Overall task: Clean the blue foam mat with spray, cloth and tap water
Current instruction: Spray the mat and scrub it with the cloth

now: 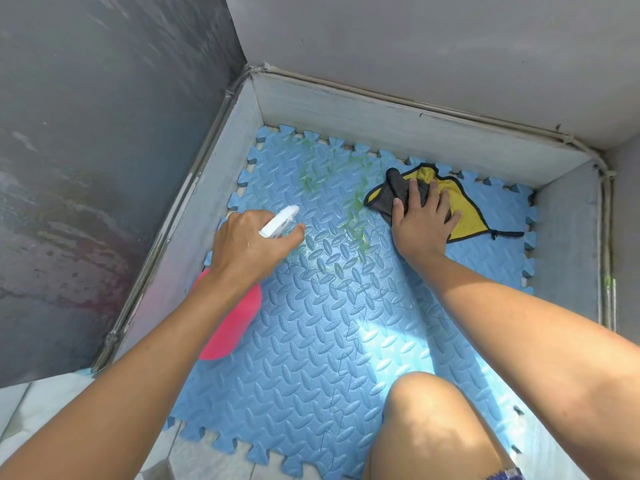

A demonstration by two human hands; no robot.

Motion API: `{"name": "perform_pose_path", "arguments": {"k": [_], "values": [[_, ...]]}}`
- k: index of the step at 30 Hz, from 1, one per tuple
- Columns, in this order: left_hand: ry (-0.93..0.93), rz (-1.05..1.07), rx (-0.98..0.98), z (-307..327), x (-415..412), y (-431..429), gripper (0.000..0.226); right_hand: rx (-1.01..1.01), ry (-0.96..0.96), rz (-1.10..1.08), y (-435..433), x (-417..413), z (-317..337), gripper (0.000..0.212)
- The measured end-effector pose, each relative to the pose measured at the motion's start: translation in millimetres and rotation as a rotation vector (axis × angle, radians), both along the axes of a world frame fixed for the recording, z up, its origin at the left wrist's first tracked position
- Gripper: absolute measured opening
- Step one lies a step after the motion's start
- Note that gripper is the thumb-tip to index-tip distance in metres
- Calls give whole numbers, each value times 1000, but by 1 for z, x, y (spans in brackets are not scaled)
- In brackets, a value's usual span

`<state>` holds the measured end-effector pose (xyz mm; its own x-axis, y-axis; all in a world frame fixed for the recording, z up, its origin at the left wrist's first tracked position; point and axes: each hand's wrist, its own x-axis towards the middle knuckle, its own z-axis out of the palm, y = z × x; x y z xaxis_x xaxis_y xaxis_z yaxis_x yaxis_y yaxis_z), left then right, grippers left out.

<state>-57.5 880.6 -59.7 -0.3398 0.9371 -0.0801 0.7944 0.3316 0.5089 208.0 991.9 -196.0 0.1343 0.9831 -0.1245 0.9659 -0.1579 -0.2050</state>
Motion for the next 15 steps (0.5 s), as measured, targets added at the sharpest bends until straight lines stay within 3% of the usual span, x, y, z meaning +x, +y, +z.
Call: {"name": "perform_pose_path", "arguments": {"k": [5, 10, 15], "values": [[-65, -49, 54, -3, 1, 6, 49, -3, -3, -2, 0, 0, 0, 62], [59, 108, 75, 3, 5, 13, 55, -5, 4, 0, 0, 0, 0, 62], [-61, -183, -60, -4, -1, 12, 54, -5, 8, 0, 0, 0, 0, 61]]}}
